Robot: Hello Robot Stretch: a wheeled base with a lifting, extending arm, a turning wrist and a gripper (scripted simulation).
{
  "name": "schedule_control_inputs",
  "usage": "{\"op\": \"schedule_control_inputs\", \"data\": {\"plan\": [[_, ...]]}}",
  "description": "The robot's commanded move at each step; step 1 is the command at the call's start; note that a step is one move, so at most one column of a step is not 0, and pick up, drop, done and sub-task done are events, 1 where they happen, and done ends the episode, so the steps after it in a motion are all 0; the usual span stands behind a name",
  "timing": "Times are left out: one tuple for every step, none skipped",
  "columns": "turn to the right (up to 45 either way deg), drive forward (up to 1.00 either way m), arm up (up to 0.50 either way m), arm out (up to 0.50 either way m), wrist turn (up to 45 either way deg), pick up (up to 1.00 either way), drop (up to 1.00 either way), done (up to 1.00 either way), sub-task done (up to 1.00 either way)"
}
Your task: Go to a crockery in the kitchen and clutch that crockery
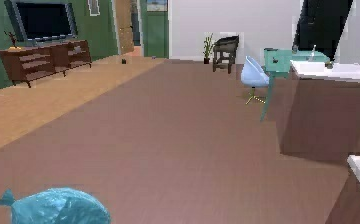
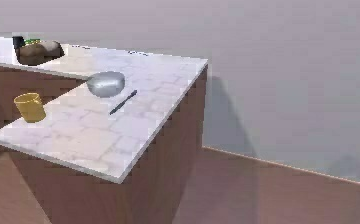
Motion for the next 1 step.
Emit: {"op": "schedule_control_inputs", "data": {"plan": [[-15.0, 0.0, 0.0, 0.0, 0.0, 0.0, 0.0, 0.0, 0.0]]}}
